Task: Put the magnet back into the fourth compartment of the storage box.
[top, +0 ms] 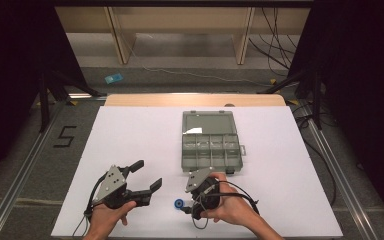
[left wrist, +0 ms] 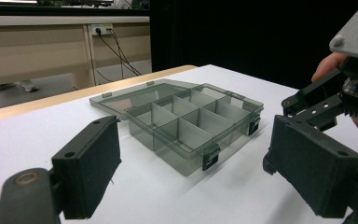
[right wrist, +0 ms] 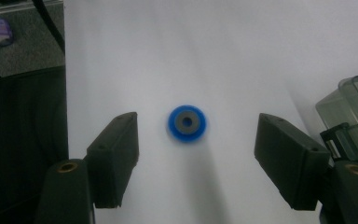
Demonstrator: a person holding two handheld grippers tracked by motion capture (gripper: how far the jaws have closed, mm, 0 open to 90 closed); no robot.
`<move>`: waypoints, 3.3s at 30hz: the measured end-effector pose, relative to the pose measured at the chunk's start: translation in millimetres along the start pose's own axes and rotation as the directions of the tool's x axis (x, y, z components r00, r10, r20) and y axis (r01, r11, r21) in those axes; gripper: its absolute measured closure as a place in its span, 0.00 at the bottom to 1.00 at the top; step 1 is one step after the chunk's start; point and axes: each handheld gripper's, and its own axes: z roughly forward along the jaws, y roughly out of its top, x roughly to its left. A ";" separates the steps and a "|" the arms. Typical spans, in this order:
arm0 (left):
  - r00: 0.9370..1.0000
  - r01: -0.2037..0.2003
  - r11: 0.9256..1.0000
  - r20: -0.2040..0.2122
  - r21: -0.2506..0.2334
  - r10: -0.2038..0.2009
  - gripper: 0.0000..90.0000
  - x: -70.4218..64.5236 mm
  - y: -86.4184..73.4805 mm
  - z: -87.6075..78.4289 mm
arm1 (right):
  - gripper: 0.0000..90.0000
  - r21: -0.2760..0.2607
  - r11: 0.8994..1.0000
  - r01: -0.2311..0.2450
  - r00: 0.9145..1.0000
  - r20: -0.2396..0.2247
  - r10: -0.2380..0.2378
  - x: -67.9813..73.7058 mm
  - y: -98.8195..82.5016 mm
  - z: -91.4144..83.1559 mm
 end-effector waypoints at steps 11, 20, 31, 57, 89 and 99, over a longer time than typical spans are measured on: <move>1.000 -0.016 1.000 -0.018 -0.011 0.015 0.18 2.6 0.9 -1.0 | 0.43 0.076 0.996 0.040 0.999 -0.035 -0.038 0.5 9.9 17.6; 1.000 -0.024 1.000 -0.021 -0.013 0.023 0.18 3.1 1.2 -1.1 | 0.49 0.125 0.991 0.054 0.997 -0.055 -0.047 -0.7 13.1 30.1; 1.000 -0.006 1.000 -0.016 -0.027 0.006 0.18 3.1 0.9 -0.9 | 0.58 0.181 0.981 0.069 0.995 -0.080 -0.055 -3.5 17.0 44.3; 1.000 -0.016 1.000 -0.019 -0.020 0.015 0.18 2.9 1.9 -2.2 | 0.70 0.193 0.979 0.071 0.996 -0.069 -0.058 -14.9 20.3 35.9; 1.000 -0.008 1.000 -0.013 -0.018 0.007 0.18 2.5 1.4 -2.0 | 0.70 -0.029 0.982 -0.186 0.948 0.257 0.187 -116.0 -17.8 -67.0; 1.000 0.001 1.000 -0.007 -0.022 -0.001 0.18 2.2 0.4 -1.3 | 0.70 -0.041 0.979 -0.199 0.936 0.290 0.202 -133.4 -22.1 -71.3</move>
